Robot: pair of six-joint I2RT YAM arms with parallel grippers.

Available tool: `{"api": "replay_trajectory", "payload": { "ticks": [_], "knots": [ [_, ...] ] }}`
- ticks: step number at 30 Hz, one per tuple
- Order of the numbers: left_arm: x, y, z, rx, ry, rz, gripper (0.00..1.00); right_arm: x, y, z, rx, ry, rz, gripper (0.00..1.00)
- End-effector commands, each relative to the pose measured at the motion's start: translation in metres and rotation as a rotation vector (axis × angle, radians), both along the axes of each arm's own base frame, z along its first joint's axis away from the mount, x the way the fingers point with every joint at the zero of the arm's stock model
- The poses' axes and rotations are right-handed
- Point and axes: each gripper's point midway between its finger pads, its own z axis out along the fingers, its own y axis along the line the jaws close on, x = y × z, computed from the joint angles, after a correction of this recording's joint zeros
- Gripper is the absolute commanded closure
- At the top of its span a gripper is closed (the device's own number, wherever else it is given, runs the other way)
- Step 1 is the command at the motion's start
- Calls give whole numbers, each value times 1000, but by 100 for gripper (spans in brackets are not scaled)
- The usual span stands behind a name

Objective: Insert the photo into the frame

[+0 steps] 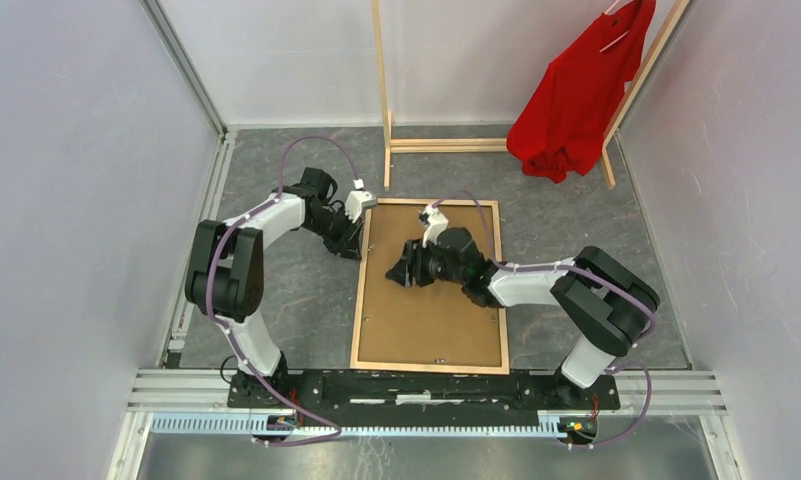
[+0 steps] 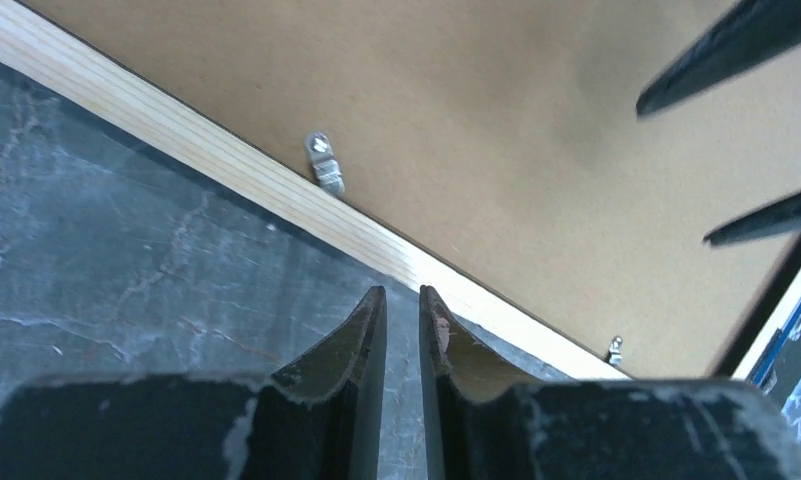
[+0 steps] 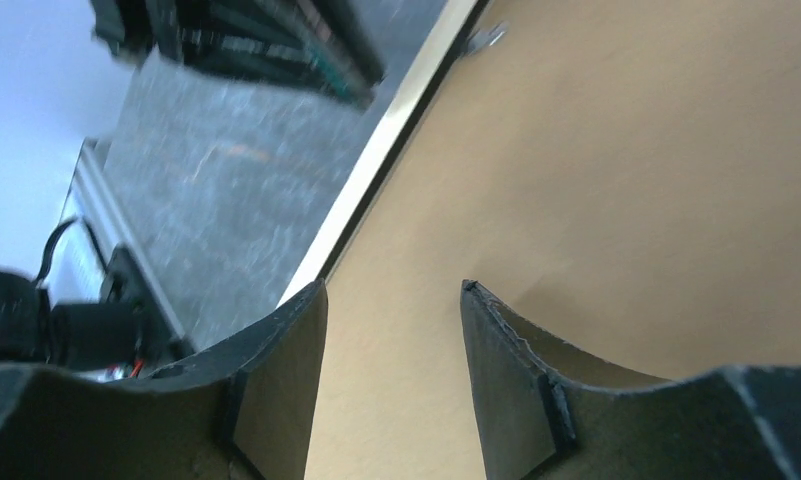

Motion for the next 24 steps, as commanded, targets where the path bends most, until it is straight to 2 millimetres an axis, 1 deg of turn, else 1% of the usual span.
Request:
{"api": "replay_trajectory", "payload": {
  "ticks": [1,3,5,10,11,14,18,24],
  "knots": [
    [29,-6,2,-31,12,78,75,52,-4,32,26,-111,-56,41],
    [31,-9,-2,-42,36,83,76,67,-3,29,17,-111,-64,42],
    [31,-10,-6,-51,54,83,77,79,4,28,20,-110,-60,43],
    [30,-10,-11,-61,68,79,81,98,25,10,8,-84,-26,47],
    [29,-9,-11,-62,70,80,81,99,29,5,7,-71,-18,48],
    [27,-8,-11,-69,74,78,83,102,37,-2,28,-41,-12,49],
    [24,-8,-11,-73,80,74,84,98,44,-7,60,-16,-4,51],
    [22,-8,-12,-75,85,72,84,93,55,-13,62,1,10,52]
  ]
}}
